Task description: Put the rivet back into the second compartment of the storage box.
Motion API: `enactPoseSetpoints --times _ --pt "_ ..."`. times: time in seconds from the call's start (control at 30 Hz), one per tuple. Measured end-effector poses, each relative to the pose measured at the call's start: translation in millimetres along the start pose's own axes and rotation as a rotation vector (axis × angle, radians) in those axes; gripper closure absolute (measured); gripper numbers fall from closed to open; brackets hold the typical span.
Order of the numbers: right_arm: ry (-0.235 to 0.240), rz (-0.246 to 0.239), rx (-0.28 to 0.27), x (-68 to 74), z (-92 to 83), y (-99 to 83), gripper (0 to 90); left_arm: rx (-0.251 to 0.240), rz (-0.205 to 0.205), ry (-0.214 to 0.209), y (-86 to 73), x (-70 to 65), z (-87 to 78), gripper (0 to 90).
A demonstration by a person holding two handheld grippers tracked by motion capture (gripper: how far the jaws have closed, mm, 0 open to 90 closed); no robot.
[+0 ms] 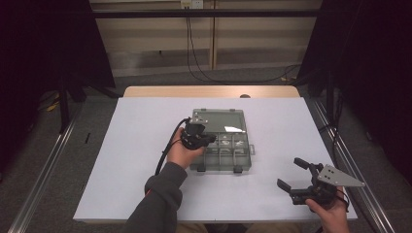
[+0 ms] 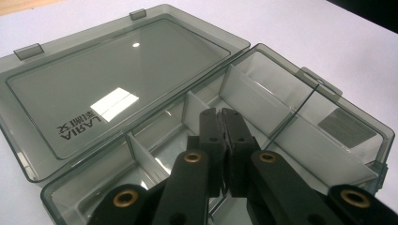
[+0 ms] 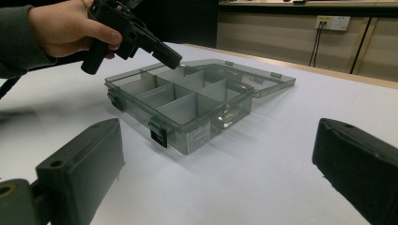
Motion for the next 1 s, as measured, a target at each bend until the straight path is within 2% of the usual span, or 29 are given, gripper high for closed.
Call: enactPoseSetpoints --times 0.07,0.1,0.17,0.27,0.3,0.33,0.43,0.5,0.57,0.6,0.8,1.0 --pt "0.002 -0.001 -0.001 0.4 0.2 0.3 2.3 -0.003 0.007 0.005 0.0 0.4 0.0 88.0" --pt "0.002 -0.001 0.0 0.4 0.3 0.3 2.3 -0.009 0.006 0.006 0.3 0.7 0.3 84.9" --pt "0.0 -0.001 0.001 0.0 0.2 0.0 2.3 -0.014 0.006 0.017 0.3 2.0 0.7 72.8" --pt "0.0 0.001 0.0 -0.4 -0.2 0.2 2.3 -0.016 -0.017 0.005 0.5 1.4 -0.8 66.7" --pt "-0.001 0.004 -0.001 -0.6 -0.3 0.2 2.3 -0.02 -0.017 0.0 0.9 0.9 -1.8 66.0" --pt "-0.002 0.003 -0.001 -0.9 -0.2 0.0 2.3 -0.031 -0.005 0.014 1.9 1.9 -3.3 64.6" --pt "0.0 -0.003 0.001 -1.3 -0.1 -0.7 2.4 -0.044 -0.031 -0.006 2.2 -0.1 -6.7 54.1" --pt "0.002 -0.001 -0.001 -1.0 0.0 -0.3 2.4 -0.046 -0.025 -0.029 0.5 -2.5 -9.6 45.3" --pt "0.003 -0.002 0.002 -0.4 -0.4 -1.0 2.4 -0.055 -0.017 -0.03 -1.8 -3.1 -13.0 36.4" --pt "0.005 -0.001 0.003 -0.1 -0.4 -1.2 2.4 -0.053 -0.022 -0.043 -4.5 -3.8 -15.8 32.7" --pt "0.006 -0.004 0.011 -0.1 -0.2 -2.5 2.4 -0.066 -0.036 -0.065 -13.5 -5.3 -29.2 20.7" --pt "0.006 -0.004 0.015 0.3 1.3 -3.5 2.4 -0.117 -0.027 -0.085 -15.4 -8.3 -46.4 14.6"
Point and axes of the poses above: each handheld gripper's, and its own axes: z roughly forward along the jaws, y roughly out of its top, x roughly to its left, the point moved 9 cm from there along z, roughly forward along the jaws, and after that the axes turned 9 degrees about -x, right-handed, at the moved point
